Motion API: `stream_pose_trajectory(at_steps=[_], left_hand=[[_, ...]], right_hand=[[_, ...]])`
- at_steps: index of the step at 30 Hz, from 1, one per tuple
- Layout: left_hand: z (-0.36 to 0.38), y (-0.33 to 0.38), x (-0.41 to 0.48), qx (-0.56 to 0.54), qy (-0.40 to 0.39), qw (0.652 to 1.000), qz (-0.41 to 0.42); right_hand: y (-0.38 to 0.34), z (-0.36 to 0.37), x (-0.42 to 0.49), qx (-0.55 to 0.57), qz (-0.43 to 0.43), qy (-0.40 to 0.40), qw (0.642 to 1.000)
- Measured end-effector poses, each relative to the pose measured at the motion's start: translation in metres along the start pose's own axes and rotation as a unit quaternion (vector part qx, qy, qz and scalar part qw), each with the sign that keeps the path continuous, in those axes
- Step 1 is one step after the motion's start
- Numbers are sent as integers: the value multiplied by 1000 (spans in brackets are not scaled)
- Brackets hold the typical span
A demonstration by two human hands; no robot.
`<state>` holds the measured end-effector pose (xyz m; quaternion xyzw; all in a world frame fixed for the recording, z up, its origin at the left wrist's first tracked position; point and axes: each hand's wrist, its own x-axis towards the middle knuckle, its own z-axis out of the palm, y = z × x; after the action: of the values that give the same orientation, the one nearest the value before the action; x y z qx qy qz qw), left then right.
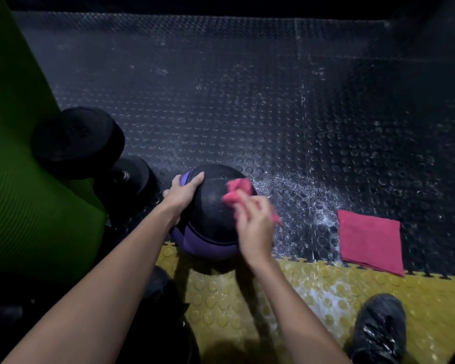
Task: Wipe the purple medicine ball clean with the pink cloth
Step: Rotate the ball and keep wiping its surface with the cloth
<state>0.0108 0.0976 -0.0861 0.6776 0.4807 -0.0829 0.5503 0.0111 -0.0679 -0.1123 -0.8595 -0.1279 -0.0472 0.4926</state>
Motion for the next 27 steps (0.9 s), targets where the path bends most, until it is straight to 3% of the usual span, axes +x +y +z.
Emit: stream_pose_trajectory(at_steps=[2,3,5,9,12,13,16,18,23,27], left_hand=[[-1,-3,0,-8,3,1000,-2],[-1,-6,1,-19,1,1000,-3],[-1,-10,9,-44,6,999,-9],[-3,-35,34,-52,21,998,-10],[-1,-19,-17,-28,27,999,4],[1,-15,-32,-14,31,999,8],[1,-28,-54,18,38,999,2],[-8,-41,-61,23,31,999,-6],[-26,-59,-74,-33,-43,997,-52],[-11,-48,-73,-68,22,997,-33]], right_hand=[[15,-8,17,38,196,42,979],[16,-7,20,31,233,51,971],[-1,0,9,38,174,62,982],[-32,23,-47,-19,-69,4,997],[-7,11,-52,-19,-125,0,992],[1,1,-51,-9,-84,16,996],[15,-36,-39,35,177,58,982],[19,-60,-25,63,259,72,961],[-1,-96,-3,156,302,65,938],[-29,-94,-11,186,224,-7,957]])
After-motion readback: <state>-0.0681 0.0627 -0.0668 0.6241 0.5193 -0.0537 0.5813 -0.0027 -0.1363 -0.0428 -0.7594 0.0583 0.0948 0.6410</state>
